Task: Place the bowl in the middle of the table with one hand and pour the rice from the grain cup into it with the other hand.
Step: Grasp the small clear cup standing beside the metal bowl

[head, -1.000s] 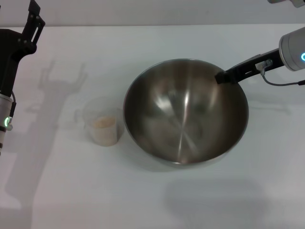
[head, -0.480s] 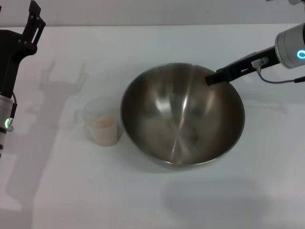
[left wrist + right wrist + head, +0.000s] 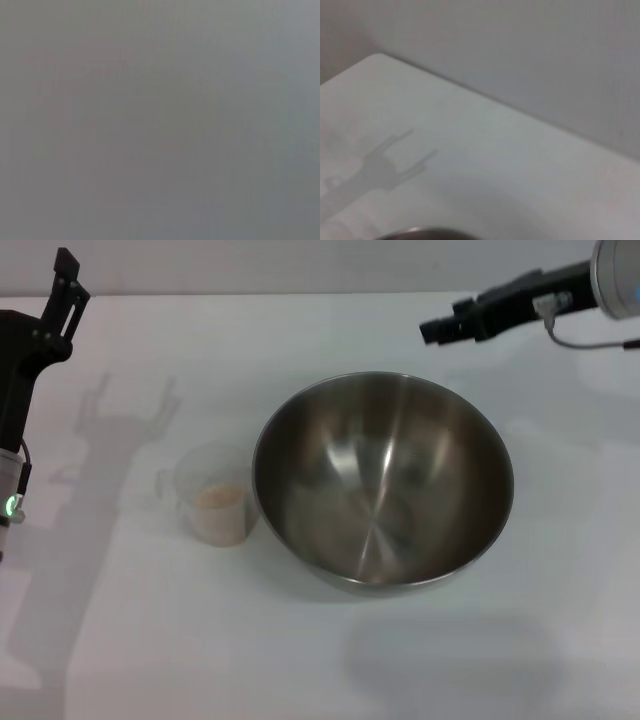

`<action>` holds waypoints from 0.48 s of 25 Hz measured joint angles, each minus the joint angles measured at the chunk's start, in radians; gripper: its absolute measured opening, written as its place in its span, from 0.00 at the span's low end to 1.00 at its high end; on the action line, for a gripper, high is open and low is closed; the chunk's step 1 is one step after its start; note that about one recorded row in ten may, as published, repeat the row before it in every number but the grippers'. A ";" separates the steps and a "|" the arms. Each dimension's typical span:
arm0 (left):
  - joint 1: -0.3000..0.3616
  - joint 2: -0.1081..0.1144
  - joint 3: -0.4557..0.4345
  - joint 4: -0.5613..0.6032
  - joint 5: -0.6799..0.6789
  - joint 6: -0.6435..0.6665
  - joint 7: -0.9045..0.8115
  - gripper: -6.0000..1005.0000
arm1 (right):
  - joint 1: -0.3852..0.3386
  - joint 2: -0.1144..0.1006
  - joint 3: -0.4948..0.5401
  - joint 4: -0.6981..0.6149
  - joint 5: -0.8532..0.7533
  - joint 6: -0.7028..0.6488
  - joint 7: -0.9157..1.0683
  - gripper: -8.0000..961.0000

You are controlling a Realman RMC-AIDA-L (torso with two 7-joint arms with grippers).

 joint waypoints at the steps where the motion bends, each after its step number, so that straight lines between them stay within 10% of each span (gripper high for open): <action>1: 0.004 0.000 0.000 -0.001 0.000 0.001 0.000 0.85 | -0.007 0.001 -0.013 -0.012 0.007 -0.026 -0.021 0.58; 12: 0.023 0.002 0.000 -0.005 0.000 0.028 -0.001 0.85 | -0.268 0.005 -0.399 -0.170 0.327 -0.815 -0.411 0.58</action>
